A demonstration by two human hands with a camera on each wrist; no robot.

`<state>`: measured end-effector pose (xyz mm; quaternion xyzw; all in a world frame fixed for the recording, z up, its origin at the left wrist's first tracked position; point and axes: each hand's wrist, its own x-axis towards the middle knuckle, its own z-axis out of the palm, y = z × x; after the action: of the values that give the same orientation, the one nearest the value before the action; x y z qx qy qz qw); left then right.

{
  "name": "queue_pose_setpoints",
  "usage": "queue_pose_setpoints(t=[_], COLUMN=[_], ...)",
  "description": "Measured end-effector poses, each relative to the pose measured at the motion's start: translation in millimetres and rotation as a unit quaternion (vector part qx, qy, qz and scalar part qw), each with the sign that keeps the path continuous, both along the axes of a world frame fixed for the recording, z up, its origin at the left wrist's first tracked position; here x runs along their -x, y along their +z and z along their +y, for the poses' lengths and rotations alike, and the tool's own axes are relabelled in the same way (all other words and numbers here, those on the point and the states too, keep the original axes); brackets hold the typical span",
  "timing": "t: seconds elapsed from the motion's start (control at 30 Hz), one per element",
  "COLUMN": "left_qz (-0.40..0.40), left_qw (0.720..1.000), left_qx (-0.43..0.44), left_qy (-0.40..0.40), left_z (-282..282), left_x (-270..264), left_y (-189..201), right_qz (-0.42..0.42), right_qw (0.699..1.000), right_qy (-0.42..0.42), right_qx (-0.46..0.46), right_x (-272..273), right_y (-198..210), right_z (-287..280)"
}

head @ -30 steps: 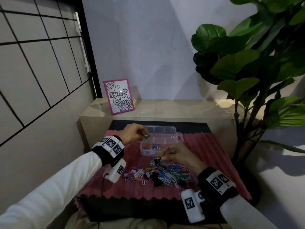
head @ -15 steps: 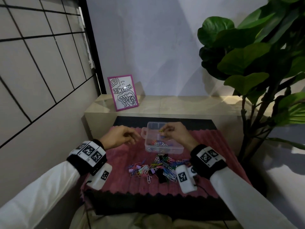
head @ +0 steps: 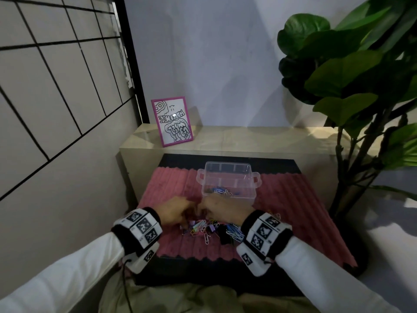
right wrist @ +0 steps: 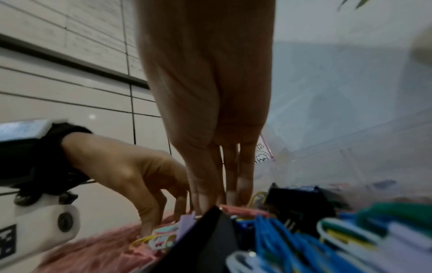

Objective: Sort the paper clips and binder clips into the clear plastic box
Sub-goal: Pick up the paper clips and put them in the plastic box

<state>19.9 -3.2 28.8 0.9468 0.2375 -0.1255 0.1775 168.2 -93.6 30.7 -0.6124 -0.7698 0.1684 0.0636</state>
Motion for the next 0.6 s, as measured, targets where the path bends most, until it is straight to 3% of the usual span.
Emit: queue_pose_setpoints(t=[0.2, 0.33, 0.5, 0.6], left_qz=[-0.002, -0.065, -0.13, -0.144], left_qw=[0.999, 0.993, 0.972, 0.964], left_qx=[0.041, 0.092, 0.176, 0.204], left_qy=[0.015, 0.047, 0.084, 0.088], left_z=[4, 8, 12, 14], left_x=[0, 4, 7, 8], left_y=[-1, 3, 15, 19], right_qz=[-0.04, -0.029, 0.068, 0.173], right_qw=[0.999, 0.999, 0.996, 0.978], right_qy=[0.007, -0.007, -0.062, -0.115], right_qx=[-0.004, -0.011, -0.007, -0.006], right_x=[-11, -14, -20, -28], right_y=[2, 2, 6, 9], right_z=[-12, -12, -9, -11])
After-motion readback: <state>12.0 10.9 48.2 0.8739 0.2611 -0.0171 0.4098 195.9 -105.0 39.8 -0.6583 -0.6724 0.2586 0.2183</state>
